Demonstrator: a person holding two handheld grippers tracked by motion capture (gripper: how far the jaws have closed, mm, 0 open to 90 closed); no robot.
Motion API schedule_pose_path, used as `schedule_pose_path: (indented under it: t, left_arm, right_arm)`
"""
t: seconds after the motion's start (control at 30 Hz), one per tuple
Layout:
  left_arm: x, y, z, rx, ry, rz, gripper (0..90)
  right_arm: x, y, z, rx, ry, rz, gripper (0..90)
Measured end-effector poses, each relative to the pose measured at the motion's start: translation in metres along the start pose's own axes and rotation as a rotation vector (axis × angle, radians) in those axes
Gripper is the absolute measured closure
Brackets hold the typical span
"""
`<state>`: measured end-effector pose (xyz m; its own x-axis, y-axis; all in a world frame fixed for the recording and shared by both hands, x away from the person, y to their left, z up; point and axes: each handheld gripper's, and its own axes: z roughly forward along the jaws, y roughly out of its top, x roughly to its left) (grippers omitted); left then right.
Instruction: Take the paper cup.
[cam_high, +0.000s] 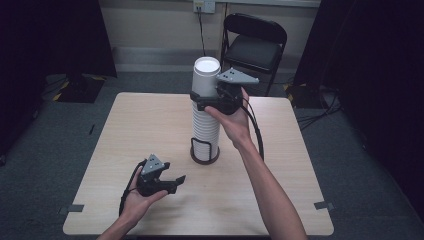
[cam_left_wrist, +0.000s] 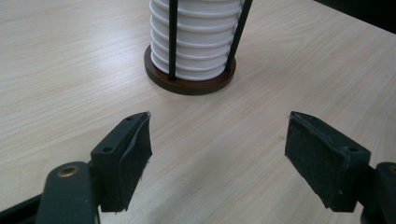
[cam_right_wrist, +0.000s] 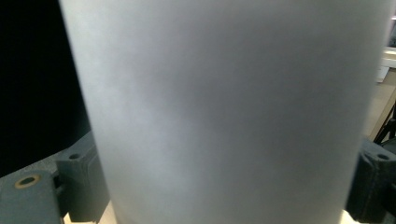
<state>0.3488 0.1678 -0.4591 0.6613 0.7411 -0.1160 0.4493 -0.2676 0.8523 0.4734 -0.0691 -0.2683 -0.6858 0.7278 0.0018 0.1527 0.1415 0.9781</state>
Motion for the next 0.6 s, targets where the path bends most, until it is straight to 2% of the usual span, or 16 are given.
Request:
schedule_pose_path:
  t: [0.37, 0.6]
  left_arm:
    - [0.000, 0.000, 0.000, 0.000, 0.003, 0.004, 22.6]
    - [0.000, 0.000, 0.000, 0.005, 0.004, 0.008, 22.7]
  right_arm:
    - [0.001, 0.003, -0.001, -0.009, -0.003, -0.006, 10.8]
    - [0.000, 0.012, -0.003, -0.045, -0.011, -0.011, 11.0]
